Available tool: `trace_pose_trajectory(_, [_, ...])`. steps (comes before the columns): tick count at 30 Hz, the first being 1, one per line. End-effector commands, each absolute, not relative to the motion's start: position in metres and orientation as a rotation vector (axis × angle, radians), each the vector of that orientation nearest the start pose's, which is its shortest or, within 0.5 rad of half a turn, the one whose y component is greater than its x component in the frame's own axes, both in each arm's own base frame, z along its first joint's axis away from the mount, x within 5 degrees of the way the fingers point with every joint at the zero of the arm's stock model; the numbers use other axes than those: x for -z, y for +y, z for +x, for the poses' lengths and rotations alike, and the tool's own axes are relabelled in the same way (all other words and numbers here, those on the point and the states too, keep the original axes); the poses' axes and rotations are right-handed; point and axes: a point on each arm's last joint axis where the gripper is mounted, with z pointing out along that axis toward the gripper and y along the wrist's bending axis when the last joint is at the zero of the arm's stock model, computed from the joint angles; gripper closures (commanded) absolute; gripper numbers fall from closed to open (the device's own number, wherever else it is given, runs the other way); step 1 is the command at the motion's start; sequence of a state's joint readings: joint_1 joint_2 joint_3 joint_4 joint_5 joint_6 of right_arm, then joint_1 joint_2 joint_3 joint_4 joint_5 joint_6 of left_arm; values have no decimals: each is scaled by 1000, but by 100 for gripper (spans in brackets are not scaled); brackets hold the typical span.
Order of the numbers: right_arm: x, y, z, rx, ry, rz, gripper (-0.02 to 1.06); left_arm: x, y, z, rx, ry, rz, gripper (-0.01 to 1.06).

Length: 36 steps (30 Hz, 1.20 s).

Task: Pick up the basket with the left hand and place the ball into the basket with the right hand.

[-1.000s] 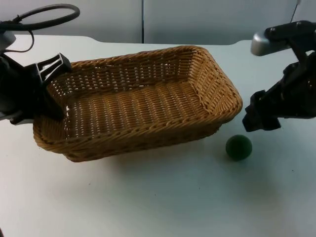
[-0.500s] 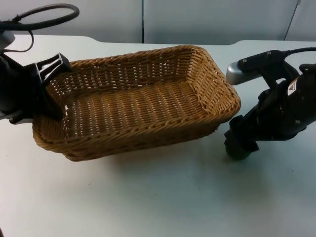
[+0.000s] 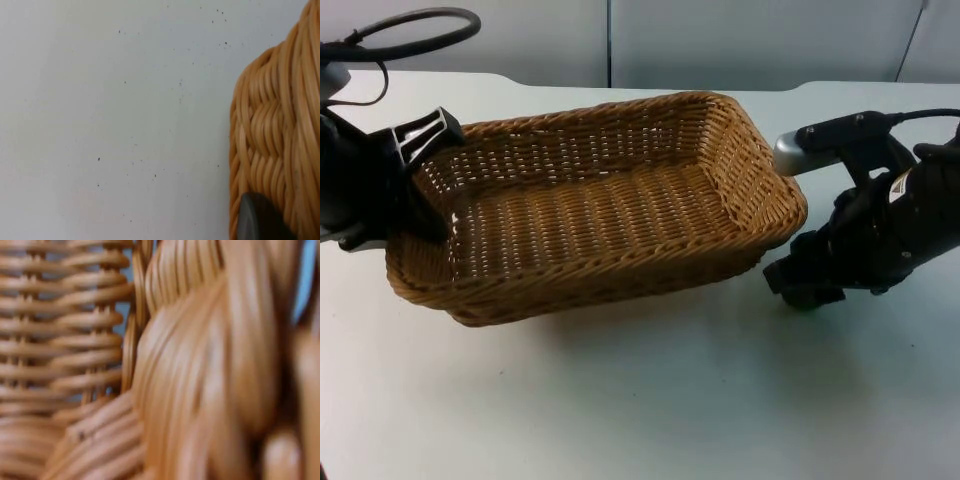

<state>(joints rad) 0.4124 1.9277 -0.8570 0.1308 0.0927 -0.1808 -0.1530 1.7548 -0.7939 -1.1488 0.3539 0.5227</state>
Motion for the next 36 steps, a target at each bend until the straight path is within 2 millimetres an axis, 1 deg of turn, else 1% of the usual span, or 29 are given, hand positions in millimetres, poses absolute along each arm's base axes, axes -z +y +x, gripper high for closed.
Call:
trace_pose_trajectory(1, [-101, 140, 312, -145, 2535, -600, 105, -149, -78, 305, 710, 2607, -492, 105])
trace_pose_trajectory(2, [-105, 140, 316, -145, 2527, -597, 105, -149, -78, 305, 710, 2607, -492, 105])
trace_pose_trajectory(5, [-135, 136, 338, -151, 2482, -552, 105, -149, -78, 305, 710, 2607, -492, 105])
trace_pose_trajectory(6, [-135, 136, 338, -151, 2482, -552, 105, -149, -78, 305, 710, 2607, -492, 105])
trace_pose_trajectory(9, [-178, 129, 362, -155, 2399, -495, 105, -149, -78, 305, 713, 2607, -494, 105])
trace_pose_trajectory(10, [-178, 129, 362, -155, 2399, -495, 105, -149, -78, 305, 713, 2607, -494, 105])
trace_pose_trajectory(11, [-194, 128, 370, -157, 2367, -477, 105, -149, -78, 305, 713, 2607, -494, 105])
trace_pose_trajectory(12, [-216, 128, 379, -162, 2330, -467, 105, -149, -78, 305, 714, 2607, -496, 105])
trace_pose_trajectory(13, [-223, 128, 382, -164, 2320, -464, 105, -149, -78, 305, 716, 2608, -495, 105])
trace_pose_trajectory(14, [-239, 130, 388, -159, 2291, -476, 105, -149, -78, 305, 719, 2610, -494, 105])
trace_pose_trajectory(15, [-239, 130, 388, -159, 2291, -476, 105, -149, -78, 305, 719, 2610, -494, 105])
trace_pose_trajectory(17, [-261, 134, 394, -168, 2262, -479, 105, -149, -78, 305, 720, 2610, -493, 105])
trace_pose_trajectory(18, [-268, 137, 396, -174, 2256, -487, 105, -149, -78, 305, 720, 2610, -493, 105])
trace_pose_trajectory(19, [-268, 137, 396, -174, 2256, -487, 105, -149, -78, 305, 720, 2610, -493, 105])
trace_pose_trajectory(21, [-281, 143, 397, -182, 2230, -501, 105, -149, -78, 305, 722, 2609, -497, 105])
trace_pose_trajectory(23, [-285, 151, 395, -198, 2230, -523, 105, -149, -78, 305, 722, 2609, -497, 105])
trace_pose_trajectory(24, [-285, 151, 395, -198, 2230, -523, 105, -149, -78, 305, 722, 2609, -497, 105])
trace_pose_trajectory(26, [-282, 167, 387, -242, 2263, -556, 105, -149, -78, 305, 722, 2609, -500, 105])
trace_pose_trajectory(28, [-275, 185, 378, -256, 2288, -643, 105, -149, -78, 305, 725, 2607, -505, 105])
trace_pose_trajectory(29, [-275, 185, 378, -256, 2288, -643, 105, -149, -78, 305, 725, 2607, -505, 105])
trace_pose_trajectory(33, [-260, 229, 359, -284, 2281, -829, 105, -149, -79, 305, 731, 2604, -516, 105])
trace_pose_trajectory(34, [-260, 229, 359, -284, 2281, -829, 105, -149, -79, 305, 731, 2604, -516, 105])
trace_pose_trajectory(35, [-254, 241, 354, -286, 2262, -883, 105, -149, -79, 305, 736, 2605, -516, 105])
trace_pose_trajectory(36, [-246, 258, 348, -301, 2246, -930, 105, -149, -80, 305, 753, 2609, -519, 105])
